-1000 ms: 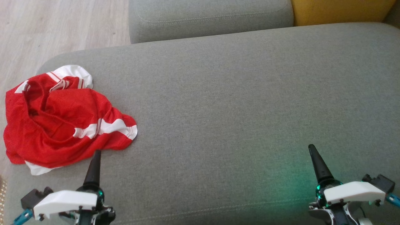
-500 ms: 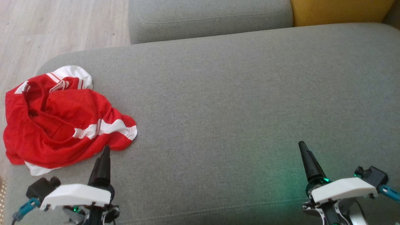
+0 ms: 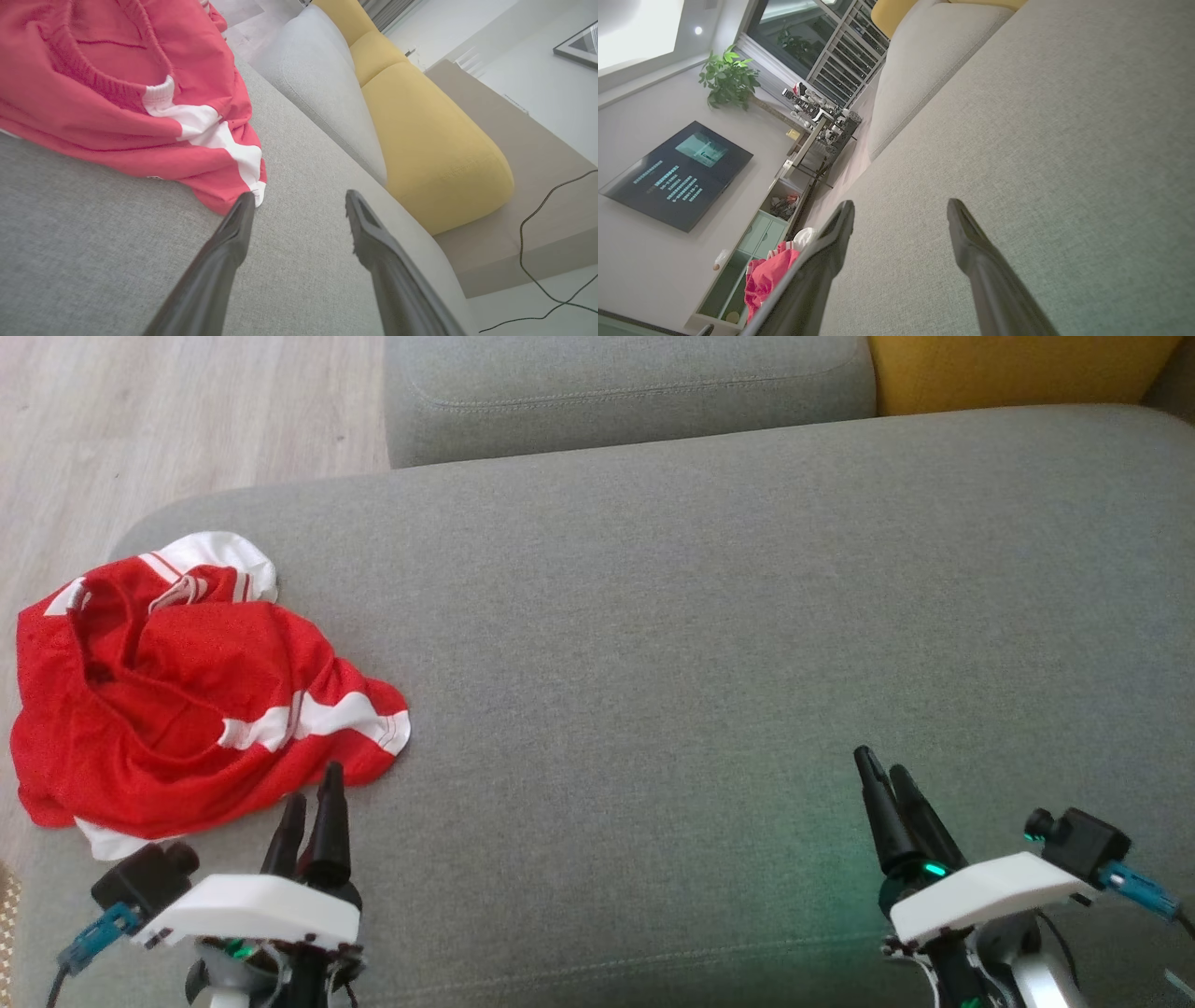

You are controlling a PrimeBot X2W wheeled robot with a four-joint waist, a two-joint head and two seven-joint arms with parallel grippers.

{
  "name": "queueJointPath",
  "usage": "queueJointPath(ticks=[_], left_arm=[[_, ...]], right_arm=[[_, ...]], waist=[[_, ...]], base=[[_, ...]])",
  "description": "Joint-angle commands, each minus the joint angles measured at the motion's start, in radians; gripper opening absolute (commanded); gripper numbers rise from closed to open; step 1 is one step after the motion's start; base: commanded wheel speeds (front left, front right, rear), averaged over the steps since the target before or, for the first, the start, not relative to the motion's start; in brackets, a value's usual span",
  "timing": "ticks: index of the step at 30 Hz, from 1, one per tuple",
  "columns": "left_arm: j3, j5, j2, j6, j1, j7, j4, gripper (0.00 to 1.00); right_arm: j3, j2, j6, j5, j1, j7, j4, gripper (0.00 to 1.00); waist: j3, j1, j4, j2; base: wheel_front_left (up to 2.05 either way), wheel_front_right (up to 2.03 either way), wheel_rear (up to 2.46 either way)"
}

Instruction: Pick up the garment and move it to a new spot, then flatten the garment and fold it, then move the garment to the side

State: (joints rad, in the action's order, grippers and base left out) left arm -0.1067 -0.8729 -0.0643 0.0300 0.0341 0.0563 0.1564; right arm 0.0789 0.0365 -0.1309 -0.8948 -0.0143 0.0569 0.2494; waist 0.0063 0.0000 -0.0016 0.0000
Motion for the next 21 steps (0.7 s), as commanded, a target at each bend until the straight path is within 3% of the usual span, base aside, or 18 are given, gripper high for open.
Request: queueJointPath(ticks=[1, 21], left_arm=[[0.010, 0.033, -0.018, 0.009, -0.058, 0.016, -0.045, 1.00], [-0.029, 0.293, -0.038, 0.079, -0.074, 0.075, -0.104, 1.00]], right_arm=[[0.021, 0.012, 0.000, 0.031, -0.059, 0.014, -0.044, 1.00], [0.087, 0.014, 0.000, 0.282, -0.089, 0.073, -0.078, 1.00]], waist=[[0.000, 0.0000, 0.000, 0.0000], [0.008, 0.0000, 0.000, 0.0000]], base=[[0.00, 0.00, 0.00], [0.00, 0.00, 0.00]])
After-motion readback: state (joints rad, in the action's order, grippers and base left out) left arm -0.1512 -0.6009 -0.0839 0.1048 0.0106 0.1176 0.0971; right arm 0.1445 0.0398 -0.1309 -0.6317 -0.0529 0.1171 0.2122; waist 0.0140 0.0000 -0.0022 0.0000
